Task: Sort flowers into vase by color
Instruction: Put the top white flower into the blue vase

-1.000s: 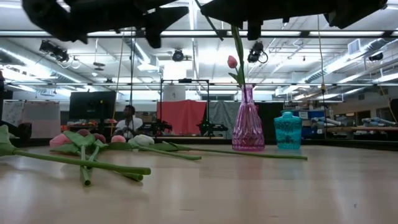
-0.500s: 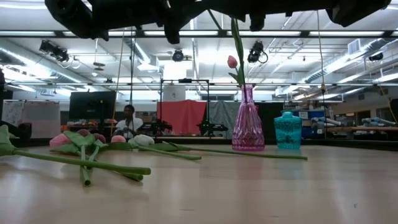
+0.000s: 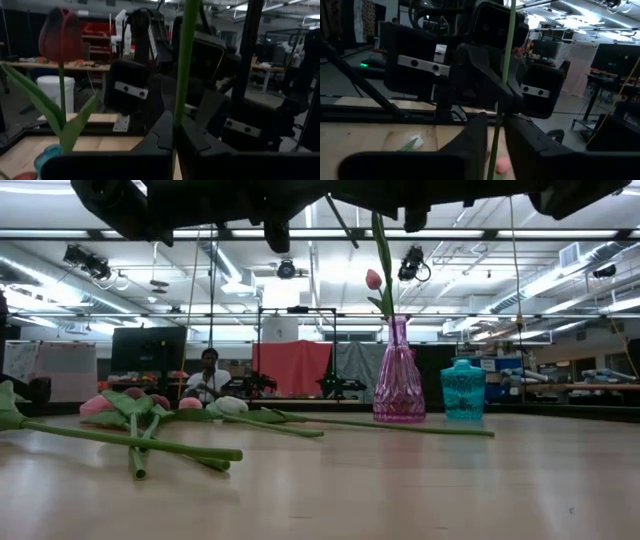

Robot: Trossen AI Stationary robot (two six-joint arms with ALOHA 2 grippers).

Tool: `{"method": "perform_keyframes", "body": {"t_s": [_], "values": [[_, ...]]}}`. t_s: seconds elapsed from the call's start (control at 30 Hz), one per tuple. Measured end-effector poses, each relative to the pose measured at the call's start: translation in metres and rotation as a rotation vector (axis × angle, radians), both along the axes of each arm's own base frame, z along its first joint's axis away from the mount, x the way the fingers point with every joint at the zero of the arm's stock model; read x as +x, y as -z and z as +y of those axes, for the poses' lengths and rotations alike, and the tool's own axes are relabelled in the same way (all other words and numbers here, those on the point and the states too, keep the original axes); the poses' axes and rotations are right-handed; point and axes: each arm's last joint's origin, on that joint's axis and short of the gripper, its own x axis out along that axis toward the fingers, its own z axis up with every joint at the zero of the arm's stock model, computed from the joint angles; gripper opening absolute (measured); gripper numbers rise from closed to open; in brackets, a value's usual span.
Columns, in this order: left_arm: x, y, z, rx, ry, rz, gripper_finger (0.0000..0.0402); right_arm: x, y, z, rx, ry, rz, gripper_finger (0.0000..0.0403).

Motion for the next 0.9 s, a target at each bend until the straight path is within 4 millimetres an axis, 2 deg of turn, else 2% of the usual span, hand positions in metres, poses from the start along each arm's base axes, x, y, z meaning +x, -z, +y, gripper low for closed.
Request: {"method": "perform_keyframes", "body": {"t_s": [0.2,0.37,0.57,0.77,0.9], "values": [[0.0,0.005,0.001,0.024,-0.003,0.094,0.0008,-0.012,-0.001,0.011,0.031,0.108,0.073,0.0151],[0.004,0.004,0.0,0.045,0.002,0.262,0.0007,-0.022,-0.01,0.016,0.112,0.117,0.088,0.0168],[0.01,0.006,0.001,0.061,-0.02,0.409,0.0006,-0.006,-0.028,0.014,0.115,0.085,0.06,0.0166],[0.011,0.006,0.0,0.061,-0.018,0.442,0.0006,0.015,-0.031,0.002,0.055,0.132,0.078,0.0165],[0.011,0.008,0.0,0.061,-0.017,0.467,0.0006,0.019,-0.034,-0.007,0.062,0.114,0.071,0.0165]]}}
